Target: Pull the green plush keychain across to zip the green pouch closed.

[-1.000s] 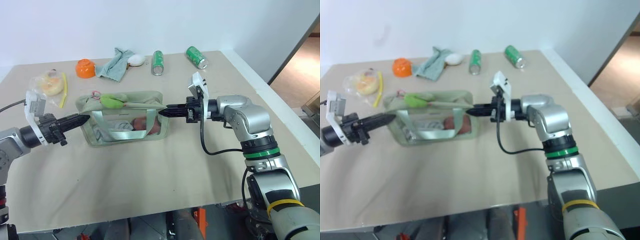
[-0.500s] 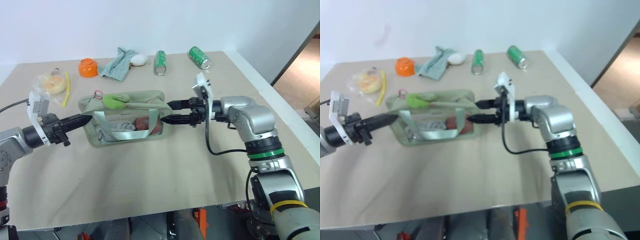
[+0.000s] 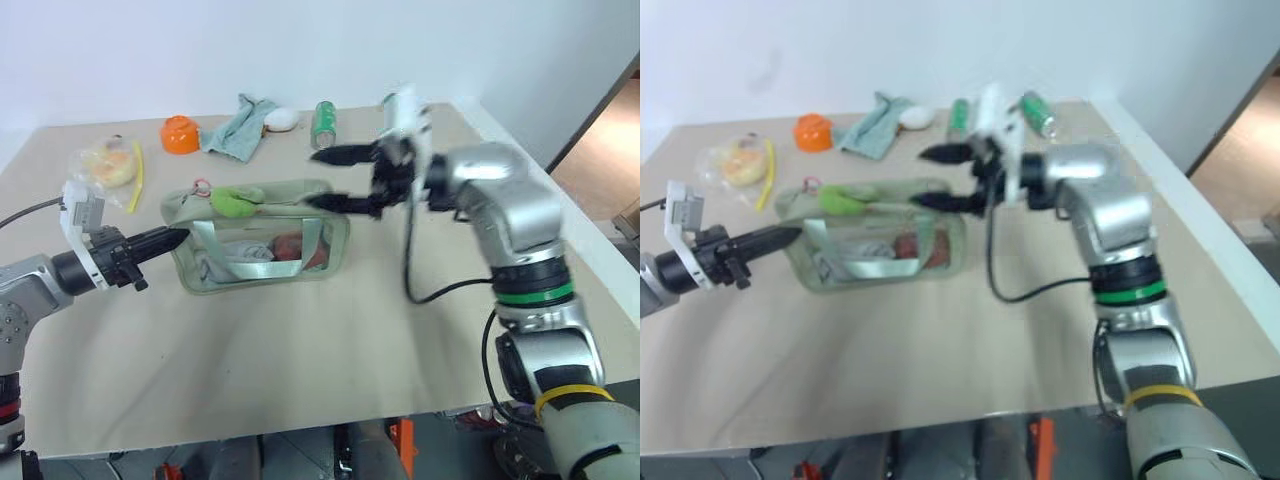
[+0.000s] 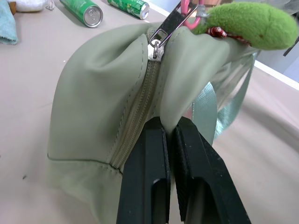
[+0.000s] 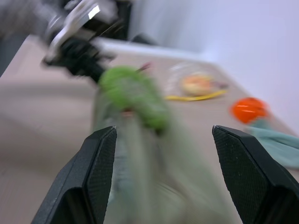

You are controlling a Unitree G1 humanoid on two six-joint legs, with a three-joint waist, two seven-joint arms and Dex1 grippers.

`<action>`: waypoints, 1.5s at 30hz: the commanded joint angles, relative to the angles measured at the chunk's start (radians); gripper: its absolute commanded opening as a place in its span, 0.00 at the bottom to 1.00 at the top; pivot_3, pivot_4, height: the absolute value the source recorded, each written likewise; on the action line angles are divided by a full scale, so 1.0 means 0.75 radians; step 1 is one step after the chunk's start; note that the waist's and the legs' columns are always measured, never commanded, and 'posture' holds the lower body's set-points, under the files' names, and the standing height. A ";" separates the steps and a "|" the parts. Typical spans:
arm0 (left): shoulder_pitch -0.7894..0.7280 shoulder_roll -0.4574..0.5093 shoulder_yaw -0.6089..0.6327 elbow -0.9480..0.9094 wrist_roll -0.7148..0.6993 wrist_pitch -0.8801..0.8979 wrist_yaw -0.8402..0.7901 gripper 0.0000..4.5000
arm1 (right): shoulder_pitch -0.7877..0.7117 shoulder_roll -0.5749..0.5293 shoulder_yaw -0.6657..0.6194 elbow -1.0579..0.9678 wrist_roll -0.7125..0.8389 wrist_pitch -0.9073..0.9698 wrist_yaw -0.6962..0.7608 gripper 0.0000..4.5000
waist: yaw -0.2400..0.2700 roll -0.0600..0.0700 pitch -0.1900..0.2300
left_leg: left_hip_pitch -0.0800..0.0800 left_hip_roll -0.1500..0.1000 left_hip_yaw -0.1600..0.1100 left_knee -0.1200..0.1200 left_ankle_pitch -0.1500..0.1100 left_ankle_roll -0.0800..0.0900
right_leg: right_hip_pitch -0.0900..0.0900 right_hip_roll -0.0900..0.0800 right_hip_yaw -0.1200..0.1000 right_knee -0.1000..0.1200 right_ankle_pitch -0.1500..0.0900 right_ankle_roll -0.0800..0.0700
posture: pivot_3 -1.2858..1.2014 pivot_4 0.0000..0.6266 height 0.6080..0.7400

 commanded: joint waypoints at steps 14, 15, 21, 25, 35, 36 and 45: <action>-0.015 -0.032 0.002 -0.056 -0.053 -0.004 0.034 0.00 | -0.189 0.121 0.178 -0.012 -0.301 -0.275 -0.050 0.75 | 0.003 0.000 0.000 | -0.002 0.000 -0.002 0.001 0.000 0.000 | 0.000 0.002 0.001 -0.001 0.000 0.000 | 0.52 0.24 1.00; -0.014 -0.032 0.002 -0.055 -0.053 -0.006 0.032 0.00 | -0.198 0.132 0.178 -0.009 -0.302 -0.271 -0.050 0.75 | 0.003 0.000 0.000 | -0.002 0.000 -0.002 0.001 0.000 0.000 | 0.000 0.002 0.001 -0.001 0.000 0.000 | 0.52 0.24 1.00; -0.022 -0.033 -0.008 -0.004 -0.031 -0.040 0.009 0.00 | -0.219 0.199 0.194 0.009 -0.302 -0.270 -0.027 0.75 | 0.003 0.000 0.000 | -0.002 0.000 -0.002 0.001 0.000 0.000 | 0.000 0.002 0.001 -0.001 0.000 0.000 | 0.52 0.24 1.00; -0.021 -0.036 -0.013 0.025 -0.015 -0.066 -0.010 0.00 | -0.223 0.237 0.210 0.050 -0.326 -0.286 -0.030 0.75 | 0.002 0.000 0.000 | -0.002 0.000 -0.002 0.001 0.000 0.000 | 0.000 0.002 0.000 -0.001 0.000 0.000 | 0.52 0.24 1.00; 0.011 -0.045 0.007 0.025 -0.004 -0.087 -0.022 0.00 | -0.228 0.274 0.224 0.170 -0.369 -0.343 -0.032 0.32 | 0.002 0.000 0.000 | -0.002 0.000 -0.002 0.001 0.000 0.000 | 0.000 0.002 0.000 -0.001 0.000 0.000 | 0.52 0.24 1.00; 0.014 -0.045 0.009 0.024 -0.004 -0.089 -0.022 0.00 | -0.229 0.276 0.224 0.179 -0.375 -0.349 -0.035 0.25 | 0.001 0.000 0.000 | -0.002 0.000 -0.002 0.001 0.000 0.000 | 0.000 0.002 0.000 -0.001 0.000 0.000 | 0.52 0.24 1.00; 0.024 -0.046 0.009 0.035 -0.004 -0.103 -0.028 0.00 | -0.279 0.297 0.199 0.283 -0.403 -0.382 -0.067 0.01 | 0.001 0.000 0.000 | -0.001 0.000 -0.002 0.001 0.000 0.000 | 0.000 0.002 0.001 -0.001 0.000 0.000 | 0.52 0.24 1.00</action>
